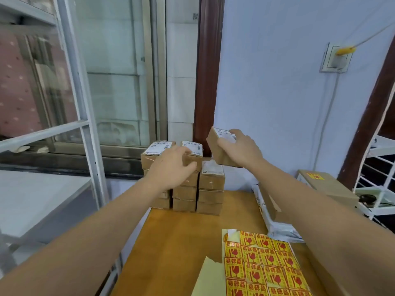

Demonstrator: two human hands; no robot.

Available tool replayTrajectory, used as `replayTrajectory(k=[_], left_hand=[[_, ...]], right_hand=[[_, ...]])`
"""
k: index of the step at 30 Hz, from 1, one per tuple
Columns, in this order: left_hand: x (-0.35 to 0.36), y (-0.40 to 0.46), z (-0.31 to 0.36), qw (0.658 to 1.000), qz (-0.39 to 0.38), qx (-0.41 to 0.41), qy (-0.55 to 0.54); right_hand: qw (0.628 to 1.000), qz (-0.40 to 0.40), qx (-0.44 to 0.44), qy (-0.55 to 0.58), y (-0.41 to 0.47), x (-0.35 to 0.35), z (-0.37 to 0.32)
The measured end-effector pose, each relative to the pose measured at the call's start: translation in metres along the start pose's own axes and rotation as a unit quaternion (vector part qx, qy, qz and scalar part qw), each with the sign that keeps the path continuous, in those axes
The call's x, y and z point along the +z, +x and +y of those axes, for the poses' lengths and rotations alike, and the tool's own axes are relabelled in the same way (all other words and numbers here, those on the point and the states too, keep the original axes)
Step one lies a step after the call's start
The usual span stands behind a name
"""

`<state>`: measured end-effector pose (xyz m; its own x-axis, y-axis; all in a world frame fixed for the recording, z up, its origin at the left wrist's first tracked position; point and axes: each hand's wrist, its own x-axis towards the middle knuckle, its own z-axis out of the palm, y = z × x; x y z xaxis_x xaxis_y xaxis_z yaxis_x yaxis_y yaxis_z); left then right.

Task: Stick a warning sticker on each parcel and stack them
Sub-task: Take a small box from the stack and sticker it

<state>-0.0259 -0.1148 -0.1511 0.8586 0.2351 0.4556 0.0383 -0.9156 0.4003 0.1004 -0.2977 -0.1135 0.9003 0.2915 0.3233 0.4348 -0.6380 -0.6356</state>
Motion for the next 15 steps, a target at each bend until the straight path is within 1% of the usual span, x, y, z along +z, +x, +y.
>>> replayTrajectory(k=[2, 5, 7, 10, 12, 15], left_hand=[[0.002, 0.022, 0.009, 1.000, 0.001, -0.009, 0.017], [0.009, 0.052, 0.015, 0.998, -0.019, -0.035, 0.042], [0.016, 0.069, 0.016, 0.995, -0.045, -0.058, 0.061], [0.029, 0.090, 0.017, 0.988, -0.105, -0.093, 0.065], [0.039, 0.099, 0.017, 0.982, -0.138, -0.097, 0.081], [0.052, 0.107, 0.017, 0.973, -0.169, -0.082, 0.136]], right_hand=[[0.999, -0.011, -0.020, -0.038, -0.007, -0.012, 0.006], [0.996, -0.021, -0.040, -0.071, -0.018, -0.028, 0.016], [0.996, -0.024, -0.043, -0.077, -0.025, -0.037, 0.022], [0.996, -0.036, -0.044, -0.074, -0.036, -0.048, 0.032], [0.996, -0.044, -0.045, -0.068, -0.041, -0.053, 0.040], [0.995, -0.048, -0.046, -0.072, -0.046, -0.055, 0.052]])
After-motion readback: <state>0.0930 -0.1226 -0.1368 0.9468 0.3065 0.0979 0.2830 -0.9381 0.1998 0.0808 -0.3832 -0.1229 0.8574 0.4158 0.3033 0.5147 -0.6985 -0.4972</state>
